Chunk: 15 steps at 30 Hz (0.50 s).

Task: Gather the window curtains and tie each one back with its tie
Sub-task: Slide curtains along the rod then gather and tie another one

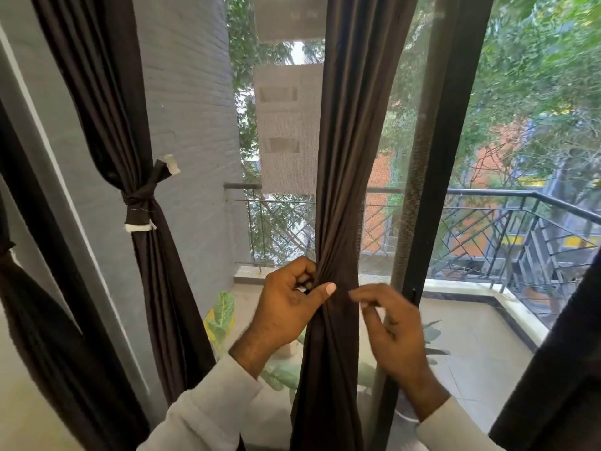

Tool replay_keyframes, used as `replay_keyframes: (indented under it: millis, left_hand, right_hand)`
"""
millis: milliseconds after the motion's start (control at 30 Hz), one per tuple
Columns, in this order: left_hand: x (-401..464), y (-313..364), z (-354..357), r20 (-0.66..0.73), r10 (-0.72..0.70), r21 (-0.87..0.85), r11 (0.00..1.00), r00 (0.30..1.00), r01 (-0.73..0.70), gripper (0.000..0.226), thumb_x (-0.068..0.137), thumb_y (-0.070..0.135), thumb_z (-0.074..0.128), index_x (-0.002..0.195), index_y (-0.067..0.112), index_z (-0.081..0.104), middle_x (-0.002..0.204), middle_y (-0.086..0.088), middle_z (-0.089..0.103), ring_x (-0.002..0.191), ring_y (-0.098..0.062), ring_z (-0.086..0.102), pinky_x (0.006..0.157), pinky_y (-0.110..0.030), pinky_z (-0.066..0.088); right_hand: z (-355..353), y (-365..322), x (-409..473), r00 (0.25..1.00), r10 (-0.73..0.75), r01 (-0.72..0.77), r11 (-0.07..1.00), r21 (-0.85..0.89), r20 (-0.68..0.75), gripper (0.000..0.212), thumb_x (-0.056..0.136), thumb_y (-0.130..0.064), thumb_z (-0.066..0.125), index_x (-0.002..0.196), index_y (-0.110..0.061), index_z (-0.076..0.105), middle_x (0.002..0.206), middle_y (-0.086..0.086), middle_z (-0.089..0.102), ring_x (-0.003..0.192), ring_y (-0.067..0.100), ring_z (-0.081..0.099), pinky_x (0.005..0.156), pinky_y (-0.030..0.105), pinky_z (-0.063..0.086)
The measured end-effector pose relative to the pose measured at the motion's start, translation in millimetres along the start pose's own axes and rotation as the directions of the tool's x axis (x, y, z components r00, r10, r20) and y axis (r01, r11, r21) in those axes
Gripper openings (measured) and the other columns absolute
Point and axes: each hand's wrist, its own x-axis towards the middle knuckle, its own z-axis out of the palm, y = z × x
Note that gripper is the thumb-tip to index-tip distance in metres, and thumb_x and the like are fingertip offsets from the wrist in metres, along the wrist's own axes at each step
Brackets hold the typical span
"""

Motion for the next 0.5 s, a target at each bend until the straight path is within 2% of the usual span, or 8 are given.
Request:
replay_keyframes:
  millis: [67,133,200,267,333,367,433,500]
  left_hand:
    - [0.8,-1.1,-2.7,0.077,-0.041,-0.072,0.996,0.996,0.047,0.027,0.091,0.018,0.078,0.087,0.002,0.057,0.068,0.002,0.054,0.068,-0.013,0.044,0.065,-0.032,0.041]
    - [2.2,2.3,-4.1,0.136,-0.076,-0.092,0.992,0.988,0.089,0.028,0.096,0.001,0.074,0.082,0.008,0.05,0.063,0.019,0.048,0.065,-0.006,0.045,0.067,-0.026,0.043]
    - [2.2,2.8,-4.9,0.167,-0.095,-0.1,0.989,0.981,0.113,0.031,0.098,-0.013,0.067,0.082,0.008,0.05,0.061,0.022,0.053,0.062,0.003,0.05,0.068,-0.018,0.046]
    - [2.2,3.2,-7.0,0.169,-0.105,-0.106,0.987,0.98,0.124,0.015,0.097,-0.006,0.069,0.09,-0.003,0.055,0.067,0.013,0.064,0.072,-0.004,0.06,0.076,-0.026,0.054]
    - [2.4,5.0,-8.5,0.156,-0.098,-0.158,0.98,0.983,0.122,0.024,0.094,0.006,0.07,0.109,-0.011,0.06,0.088,-0.019,0.074,0.09,-0.023,0.069,0.09,-0.044,0.059]
    - [2.6,9.0,-9.0,0.155,-0.094,-0.178,0.976,0.983,0.122,0.03,0.093,0.007,0.069,0.116,-0.01,0.061,0.102,-0.029,0.074,0.098,-0.03,0.071,0.095,-0.048,0.059]
    - [2.4,10.7,-9.6,0.154,-0.11,-0.194,0.971,0.982,0.139,0.033,0.093,0.006,0.068,0.122,-0.008,0.063,0.115,-0.033,0.072,0.107,-0.034,0.071,0.1,-0.05,0.058]
    - [1.8,9.5,-8.0,0.115,-0.107,-0.121,0.985,0.988,0.121,0.02,0.095,0.007,0.072,0.112,-0.002,0.067,0.103,-0.026,0.075,0.098,-0.028,0.072,0.094,-0.052,0.061]
  right_hand:
    - [-4.2,5.9,12.9,0.969,0.228,-0.23,0.973,-0.008,-0.099,0.028,0.102,-0.013,0.069,0.125,-0.03,0.068,0.125,-0.014,0.068,0.115,0.0,0.065,0.085,0.024,0.059]
    - [-6.5,10.3,25.4,0.907,0.422,-0.42,0.905,0.069,-0.012,0.041,0.102,-0.026,0.069,0.141,-0.036,0.058,0.134,-0.021,0.064,0.121,-0.01,0.06,0.087,0.011,0.05]
    - [-8.4,9.4,34.3,0.856,0.511,-0.511,0.82,0.257,0.073,0.038,0.104,-0.021,0.066,0.141,-0.027,0.061,0.121,-0.017,0.073,0.111,-0.01,0.067,0.084,0.008,0.053]
    - [-9.7,5.6,37.1,0.838,0.538,-0.528,0.761,0.377,0.088,0.028,0.104,-0.015,0.065,0.131,-0.02,0.068,0.105,-0.008,0.08,0.102,-0.002,0.073,0.082,0.013,0.059]
    - [-8.8,4.6,36.6,0.815,0.562,-0.561,0.704,0.435,0.142,0.024,0.104,-0.017,0.064,0.127,-0.019,0.07,0.108,-0.007,0.081,0.103,0.003,0.075,0.077,0.016,0.06]
    - [-8.1,5.5,35.5,0.803,0.567,-0.584,0.683,0.439,0.186,0.024,0.104,-0.02,0.063,0.127,-0.02,0.071,0.111,-0.008,0.08,0.106,0.004,0.074,0.077,0.018,0.059]
    - [-6.0,4.9,34.8,0.785,0.572,-0.611,0.651,0.451,0.238,0.024,0.105,-0.022,0.062,0.127,-0.02,0.071,0.116,-0.009,0.079,0.11,0.007,0.073,0.086,0.024,0.057]
    - [-7.1,3.1,35.0,0.798,0.585,-0.565,0.646,0.513,0.143,0.021,0.103,-0.016,0.065,0.122,-0.014,0.073,0.111,-0.003,0.081,0.105,0.009,0.076,0.088,0.028,0.061]
